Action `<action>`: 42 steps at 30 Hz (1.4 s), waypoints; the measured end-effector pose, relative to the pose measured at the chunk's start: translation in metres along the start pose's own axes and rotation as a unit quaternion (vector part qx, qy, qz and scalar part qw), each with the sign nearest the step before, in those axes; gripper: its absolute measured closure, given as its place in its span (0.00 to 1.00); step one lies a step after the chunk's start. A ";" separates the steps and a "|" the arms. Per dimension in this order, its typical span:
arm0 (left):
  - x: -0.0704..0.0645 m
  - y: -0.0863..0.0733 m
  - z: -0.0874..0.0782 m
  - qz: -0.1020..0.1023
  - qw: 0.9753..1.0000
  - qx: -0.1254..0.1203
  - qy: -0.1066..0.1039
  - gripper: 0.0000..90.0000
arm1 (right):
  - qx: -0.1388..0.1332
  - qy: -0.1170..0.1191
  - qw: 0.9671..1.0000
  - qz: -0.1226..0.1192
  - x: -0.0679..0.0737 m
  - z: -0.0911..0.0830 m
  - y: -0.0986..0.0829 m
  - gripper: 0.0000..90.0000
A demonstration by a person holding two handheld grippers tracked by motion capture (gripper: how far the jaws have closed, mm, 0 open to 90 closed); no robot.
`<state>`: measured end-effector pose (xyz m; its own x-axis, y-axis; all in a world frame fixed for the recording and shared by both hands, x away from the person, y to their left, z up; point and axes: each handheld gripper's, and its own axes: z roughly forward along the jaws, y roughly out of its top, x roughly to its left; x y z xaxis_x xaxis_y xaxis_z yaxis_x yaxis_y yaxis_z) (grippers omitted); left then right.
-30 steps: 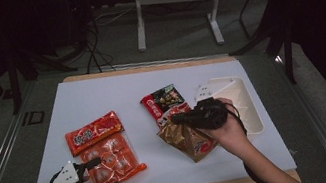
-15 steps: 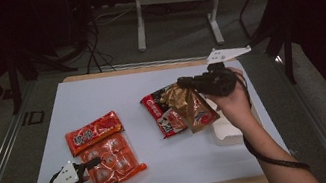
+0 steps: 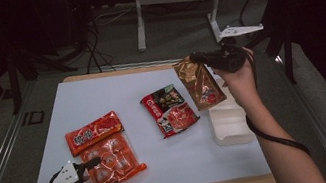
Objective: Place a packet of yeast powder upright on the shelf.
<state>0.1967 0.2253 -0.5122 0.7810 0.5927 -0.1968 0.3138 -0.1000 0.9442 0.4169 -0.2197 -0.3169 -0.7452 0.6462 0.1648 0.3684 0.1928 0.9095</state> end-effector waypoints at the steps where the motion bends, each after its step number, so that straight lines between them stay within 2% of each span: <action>1: 0.000 0.000 0.000 0.000 1.000 -0.001 0.000 0.00 | -0.001 -0.004 1.000 0.001 -0.003 0.000 0.001 0.99; 8: 0.000 0.000 0.000 -0.002 1.000 0.000 0.001 0.00 | -0.010 -0.031 0.999 0.016 -0.029 -0.001 0.004 0.99; 10: 0.000 0.000 0.000 -0.001 1.000 0.002 0.000 0.00 | -0.011 -0.034 0.999 0.019 -0.033 -0.001 0.004 0.99; 11: 0.000 0.000 0.000 -0.002 1.000 0.001 0.000 0.00 | -0.012 -0.042 0.999 0.024 -0.040 -0.001 0.003 0.99; 16: 0.000 -0.001 -0.001 0.000 1.000 0.003 0.000 0.00 | -0.010 -0.060 0.997 0.041 -0.058 0.001 0.000 0.99; 26: 0.001 -0.001 -0.001 -0.003 1.000 0.003 0.001 0.00 | -0.013 -0.095 0.994 0.053 -0.087 0.005 -0.001 0.99; 30: 0.001 -0.001 -0.001 -0.003 1.000 0.003 0.002 0.00 | -0.018 -0.103 0.993 0.063 -0.099 0.008 -0.003 0.99; 37: 0.001 -0.001 -0.001 -0.006 1.000 0.004 0.003 0.00 | -0.030 -0.103 0.991 0.082 -0.113 0.015 -0.014 0.99; 42: 0.001 -0.001 -0.001 -0.006 1.000 0.004 0.003 0.00 | -0.035 -0.107 0.991 0.077 -0.118 0.020 -0.021 0.99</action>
<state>0.1969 0.2264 -0.5133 0.7738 0.5986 -0.2073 0.3278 -0.0984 0.9396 0.5083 -0.2850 -0.3629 -0.5457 0.8069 0.2263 0.4241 0.0329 0.9050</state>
